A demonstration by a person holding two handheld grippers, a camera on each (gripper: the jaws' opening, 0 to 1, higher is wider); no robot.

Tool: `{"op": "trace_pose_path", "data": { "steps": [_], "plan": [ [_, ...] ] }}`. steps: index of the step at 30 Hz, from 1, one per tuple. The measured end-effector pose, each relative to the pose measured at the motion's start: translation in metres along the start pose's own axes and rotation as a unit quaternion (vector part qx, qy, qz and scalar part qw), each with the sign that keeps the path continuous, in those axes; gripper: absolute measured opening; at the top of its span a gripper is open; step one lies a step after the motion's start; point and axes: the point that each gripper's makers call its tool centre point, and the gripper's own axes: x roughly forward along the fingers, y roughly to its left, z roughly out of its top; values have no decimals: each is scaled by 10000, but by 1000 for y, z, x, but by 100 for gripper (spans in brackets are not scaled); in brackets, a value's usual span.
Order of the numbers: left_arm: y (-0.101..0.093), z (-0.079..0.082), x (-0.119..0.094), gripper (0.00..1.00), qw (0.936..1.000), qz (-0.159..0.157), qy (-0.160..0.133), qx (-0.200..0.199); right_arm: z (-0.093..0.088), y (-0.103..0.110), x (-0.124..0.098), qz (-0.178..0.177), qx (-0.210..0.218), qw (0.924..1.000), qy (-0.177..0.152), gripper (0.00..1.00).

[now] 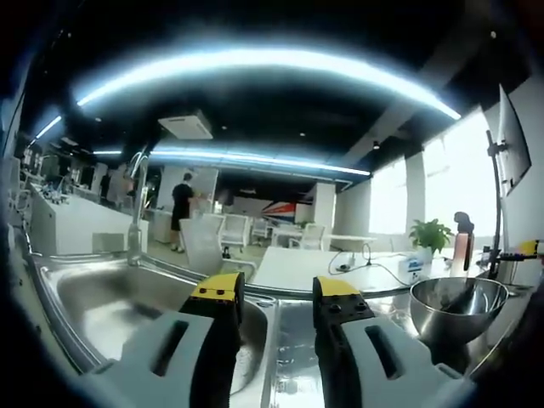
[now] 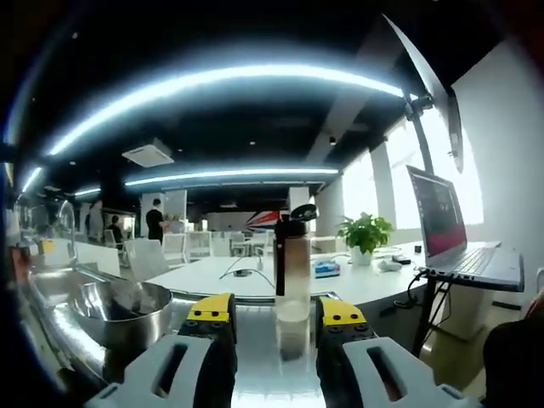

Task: Pick up bowl with dirty water move over sink pour dirty water into sink return bowl to place

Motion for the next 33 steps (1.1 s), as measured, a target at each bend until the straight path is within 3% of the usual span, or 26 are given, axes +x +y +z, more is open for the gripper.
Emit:
{"op": "trace_pose_path", "data": {
  "steps": [15, 19, 33],
  "plan": [
    [-12, 15, -5, 32, 9998, -166, -14, 49, 23, -2, -19, -66, -11, 9997, -244, 32],
    [-15, 16, -7, 32, 9997, -221, -48, 10, 16, -6, -18, -71, 29, 9999, -153, 32],
    [-16, 22, -8, 32, 9997, -242, -65, 41, 26, -8, -21, -50, 101, 9995, -289, 32]
  ]
}}
